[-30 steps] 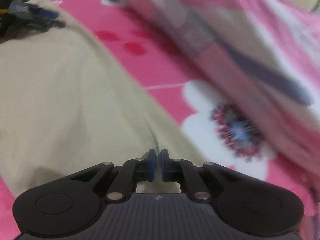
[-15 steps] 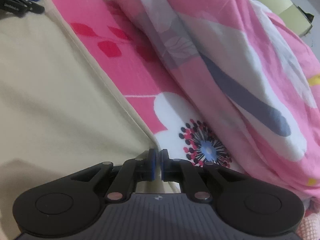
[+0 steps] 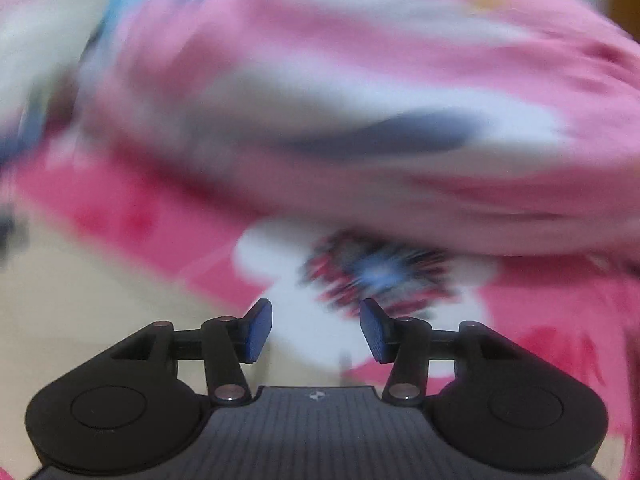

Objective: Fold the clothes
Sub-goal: 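Pinch the trouser edge with the right tool, then open it near the clothes stack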

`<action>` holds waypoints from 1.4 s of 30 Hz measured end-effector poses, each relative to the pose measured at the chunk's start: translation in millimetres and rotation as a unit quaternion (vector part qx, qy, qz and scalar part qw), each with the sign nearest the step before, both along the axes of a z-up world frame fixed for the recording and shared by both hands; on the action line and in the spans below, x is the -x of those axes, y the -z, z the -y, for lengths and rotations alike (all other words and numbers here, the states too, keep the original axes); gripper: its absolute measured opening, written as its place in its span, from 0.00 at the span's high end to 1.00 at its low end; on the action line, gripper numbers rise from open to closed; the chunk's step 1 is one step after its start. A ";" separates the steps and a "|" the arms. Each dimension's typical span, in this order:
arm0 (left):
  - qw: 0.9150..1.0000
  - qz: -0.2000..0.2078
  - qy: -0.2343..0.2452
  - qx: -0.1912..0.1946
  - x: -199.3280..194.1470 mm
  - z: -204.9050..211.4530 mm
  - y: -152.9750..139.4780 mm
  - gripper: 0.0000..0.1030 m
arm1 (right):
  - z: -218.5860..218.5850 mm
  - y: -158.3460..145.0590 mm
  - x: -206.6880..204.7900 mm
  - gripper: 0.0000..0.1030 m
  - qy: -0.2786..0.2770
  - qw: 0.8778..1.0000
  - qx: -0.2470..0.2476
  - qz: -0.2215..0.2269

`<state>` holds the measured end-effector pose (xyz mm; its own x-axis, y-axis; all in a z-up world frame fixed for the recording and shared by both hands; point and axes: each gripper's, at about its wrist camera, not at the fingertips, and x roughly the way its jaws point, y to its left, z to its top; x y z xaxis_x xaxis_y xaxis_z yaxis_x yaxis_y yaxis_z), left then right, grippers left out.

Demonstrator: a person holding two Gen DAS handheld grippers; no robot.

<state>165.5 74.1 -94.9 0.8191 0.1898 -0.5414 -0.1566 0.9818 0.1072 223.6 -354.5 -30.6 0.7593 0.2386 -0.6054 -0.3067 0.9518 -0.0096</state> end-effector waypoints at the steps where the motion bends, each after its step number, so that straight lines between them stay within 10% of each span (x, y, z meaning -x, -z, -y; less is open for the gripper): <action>1: 1.000 0.000 0.000 0.000 0.2 0.1 -0.8 0.42 | 19.9 -8.3 8.9 0.42 0.017 1.000 -0.017 0.009; 5: 1.000 0.008 0.006 0.014 7.6 -1.7 -11.6 0.37 | 96.9 -36.0 45.4 0.42 0.083 0.993 -0.076 0.039; 15: 0.994 -0.002 0.111 0.013 -13.2 69.5 -40.0 0.36 | 195.3 1.7 110.3 0.42 0.183 0.979 -0.093 -0.021; 19: 0.990 -0.037 0.131 -0.048 -33.4 94.6 -12.3 0.35 | 200.9 17.1 107.2 0.42 0.194 0.977 -0.086 -0.034; 26: 0.992 -0.044 0.118 0.006 -40.8 76.3 6.0 0.27 | 213.9 28.7 108.6 0.49 0.186 0.977 -0.097 -0.047; 42: 0.993 -0.036 0.114 -0.010 -38.0 80.9 7.6 0.25 | 211.8 64.8 98.5 0.59 0.215 0.971 -0.075 -0.073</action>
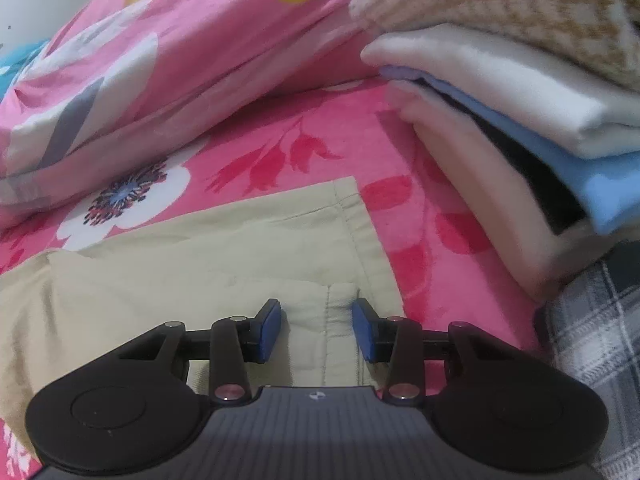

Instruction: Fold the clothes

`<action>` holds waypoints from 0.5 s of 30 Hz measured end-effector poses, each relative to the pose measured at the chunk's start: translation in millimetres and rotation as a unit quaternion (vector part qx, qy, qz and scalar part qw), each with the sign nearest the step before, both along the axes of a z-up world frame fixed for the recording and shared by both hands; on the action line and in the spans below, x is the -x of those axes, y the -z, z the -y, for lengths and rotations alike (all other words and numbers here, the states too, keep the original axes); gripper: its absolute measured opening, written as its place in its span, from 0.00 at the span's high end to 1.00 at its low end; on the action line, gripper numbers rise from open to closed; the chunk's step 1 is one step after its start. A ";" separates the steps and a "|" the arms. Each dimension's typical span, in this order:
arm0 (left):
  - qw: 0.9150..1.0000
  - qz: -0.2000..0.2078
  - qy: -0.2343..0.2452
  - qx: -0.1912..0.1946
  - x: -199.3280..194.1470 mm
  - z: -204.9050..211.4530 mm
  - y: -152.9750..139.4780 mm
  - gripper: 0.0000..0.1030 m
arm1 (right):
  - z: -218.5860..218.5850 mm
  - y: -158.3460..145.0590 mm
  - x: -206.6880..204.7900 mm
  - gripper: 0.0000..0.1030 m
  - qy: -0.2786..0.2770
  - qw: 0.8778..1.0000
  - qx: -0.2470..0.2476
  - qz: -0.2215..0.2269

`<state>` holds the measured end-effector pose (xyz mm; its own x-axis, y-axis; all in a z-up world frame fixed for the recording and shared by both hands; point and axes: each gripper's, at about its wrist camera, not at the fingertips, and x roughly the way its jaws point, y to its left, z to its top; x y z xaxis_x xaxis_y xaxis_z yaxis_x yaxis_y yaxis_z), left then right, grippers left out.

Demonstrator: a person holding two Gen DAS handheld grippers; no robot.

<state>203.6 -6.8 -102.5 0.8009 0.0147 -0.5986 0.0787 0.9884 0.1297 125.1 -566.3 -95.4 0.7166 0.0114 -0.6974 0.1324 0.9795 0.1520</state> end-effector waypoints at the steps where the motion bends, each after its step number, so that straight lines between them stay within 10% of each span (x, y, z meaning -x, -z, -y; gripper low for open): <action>1: 1.000 0.000 0.000 0.000 0.0 -0.2 0.1 0.25 | -1.5 -0.1 0.1 0.60 -0.002 1.000 0.006 0.000; 4: 1.000 0.001 0.000 -0.001 0.2 -0.1 0.2 0.25 | -5.5 -1.3 1.3 0.84 -0.008 1.000 0.019 0.002; 15: 1.000 0.003 0.000 -0.007 0.5 0.6 0.5 0.24 | -32.2 -33.1 11.0 0.94 -0.016 0.991 0.113 0.075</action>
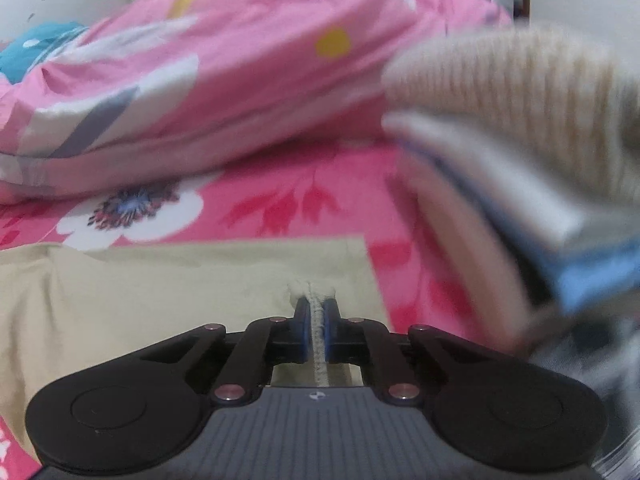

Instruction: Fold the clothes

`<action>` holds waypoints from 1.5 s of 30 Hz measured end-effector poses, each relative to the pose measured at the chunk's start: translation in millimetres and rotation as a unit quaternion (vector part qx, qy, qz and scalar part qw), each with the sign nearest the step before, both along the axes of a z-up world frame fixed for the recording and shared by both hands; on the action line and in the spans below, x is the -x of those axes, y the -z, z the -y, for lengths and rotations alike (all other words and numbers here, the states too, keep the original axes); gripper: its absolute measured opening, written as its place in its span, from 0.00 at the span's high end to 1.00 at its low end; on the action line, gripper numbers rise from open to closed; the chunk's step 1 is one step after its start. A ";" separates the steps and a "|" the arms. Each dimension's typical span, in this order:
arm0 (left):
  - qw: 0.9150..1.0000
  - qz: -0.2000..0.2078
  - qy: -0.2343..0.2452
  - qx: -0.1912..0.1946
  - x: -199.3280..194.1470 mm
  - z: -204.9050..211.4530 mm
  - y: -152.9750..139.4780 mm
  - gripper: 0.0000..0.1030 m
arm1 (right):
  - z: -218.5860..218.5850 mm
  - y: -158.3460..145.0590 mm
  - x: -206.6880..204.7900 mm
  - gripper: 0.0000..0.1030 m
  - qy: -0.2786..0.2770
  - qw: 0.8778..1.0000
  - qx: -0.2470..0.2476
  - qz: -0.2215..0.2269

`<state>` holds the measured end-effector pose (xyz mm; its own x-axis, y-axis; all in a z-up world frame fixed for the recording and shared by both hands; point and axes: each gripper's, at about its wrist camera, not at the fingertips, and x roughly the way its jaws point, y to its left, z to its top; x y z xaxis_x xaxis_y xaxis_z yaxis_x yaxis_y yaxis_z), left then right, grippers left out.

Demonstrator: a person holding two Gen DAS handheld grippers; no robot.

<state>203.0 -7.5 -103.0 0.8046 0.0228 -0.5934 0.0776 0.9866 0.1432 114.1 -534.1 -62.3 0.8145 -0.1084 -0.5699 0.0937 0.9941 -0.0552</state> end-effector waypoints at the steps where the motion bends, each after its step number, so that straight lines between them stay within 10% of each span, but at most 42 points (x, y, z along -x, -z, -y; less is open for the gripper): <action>1: 1.000 0.000 0.000 -0.001 0.2 0.2 0.0 0.24 | -3.6 -4.9 -2.4 0.94 0.000 1.000 0.017 0.004; 9: 1.000 0.001 0.000 0.001 0.4 -0.3 0.1 0.24 | -20.8 -17.7 -42.2 0.94 0.013 0.995 0.098 0.012; 30: 1.000 0.002 0.000 0.003 0.6 -2.0 0.4 0.24 | -19.5 55.1 -107.2 0.94 0.033 0.993 0.100 -0.059; 35: 1.000 0.002 0.000 0.004 0.4 -2.0 0.3 0.24 | -0.6 49.1 -106.2 0.69 0.066 0.994 0.055 -0.061; 45: 1.000 0.001 0.000 0.006 0.0 -2.3 0.2 0.23 | 21.5 24.0 -70.6 0.66 0.122 0.988 0.073 -0.054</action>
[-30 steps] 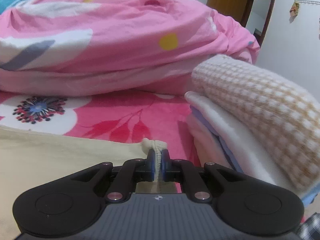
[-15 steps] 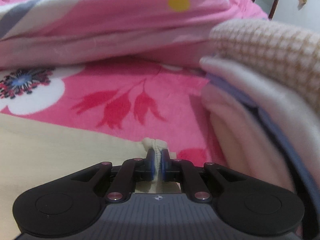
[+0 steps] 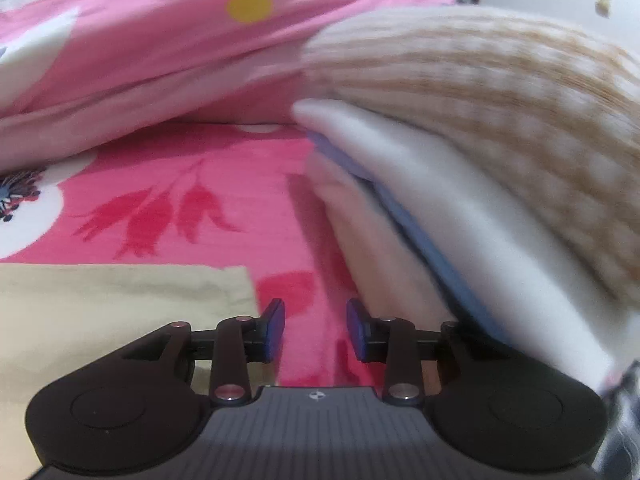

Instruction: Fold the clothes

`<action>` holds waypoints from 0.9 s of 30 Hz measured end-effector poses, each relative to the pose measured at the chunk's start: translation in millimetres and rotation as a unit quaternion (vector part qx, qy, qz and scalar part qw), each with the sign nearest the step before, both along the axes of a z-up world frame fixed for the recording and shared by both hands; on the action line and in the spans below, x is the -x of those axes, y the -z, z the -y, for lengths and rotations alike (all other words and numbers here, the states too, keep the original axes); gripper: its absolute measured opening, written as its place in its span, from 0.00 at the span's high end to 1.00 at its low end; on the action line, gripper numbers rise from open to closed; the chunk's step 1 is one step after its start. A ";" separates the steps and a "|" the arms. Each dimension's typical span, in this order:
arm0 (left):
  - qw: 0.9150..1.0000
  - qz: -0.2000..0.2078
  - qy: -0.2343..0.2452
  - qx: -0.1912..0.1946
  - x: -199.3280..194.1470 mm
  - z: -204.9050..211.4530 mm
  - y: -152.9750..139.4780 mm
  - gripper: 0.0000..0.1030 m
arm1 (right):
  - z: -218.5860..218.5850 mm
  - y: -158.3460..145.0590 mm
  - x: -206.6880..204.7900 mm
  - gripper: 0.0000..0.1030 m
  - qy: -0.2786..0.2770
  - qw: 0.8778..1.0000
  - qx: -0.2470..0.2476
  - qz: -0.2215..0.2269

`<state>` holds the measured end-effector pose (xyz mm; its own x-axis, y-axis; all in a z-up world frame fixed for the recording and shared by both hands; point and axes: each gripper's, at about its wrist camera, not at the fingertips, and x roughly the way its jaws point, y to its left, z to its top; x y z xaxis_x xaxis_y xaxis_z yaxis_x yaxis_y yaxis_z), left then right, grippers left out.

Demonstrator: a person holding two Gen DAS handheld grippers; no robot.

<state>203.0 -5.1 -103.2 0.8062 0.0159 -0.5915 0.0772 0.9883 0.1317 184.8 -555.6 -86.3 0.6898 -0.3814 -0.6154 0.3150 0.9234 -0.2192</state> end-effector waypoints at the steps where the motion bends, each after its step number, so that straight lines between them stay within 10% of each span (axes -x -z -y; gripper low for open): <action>1: 1.000 0.000 0.000 0.000 0.1 -0.1 0.0 0.23 | -0.4 -3.4 6.9 0.66 -0.003 1.000 -0.004 0.003; 7: 1.000 0.000 0.000 -0.001 0.1 -0.1 0.4 0.23 | 18.1 -29.4 72.6 0.65 0.032 0.988 -0.141 0.055; 12: 1.000 0.001 -0.001 -0.004 -0.1 0.4 0.8 0.22 | 53.3 -14.3 123.0 0.66 0.075 0.925 -0.362 0.090; 17: 1.000 0.002 -0.001 -0.006 0.0 0.8 1.0 0.22 | 55.7 1.7 125.8 0.71 0.078 0.900 -0.421 0.083; 23: 1.000 0.003 -0.001 -0.009 0.3 1.1 1.3 0.22 | 47.2 9.1 105.8 1.00 0.058 0.900 -0.425 0.077; 27: 1.000 0.003 -0.001 -0.009 0.5 1.3 1.3 0.22 | 40.5 2.1 99.2 1.00 0.023 0.897 -0.427 0.107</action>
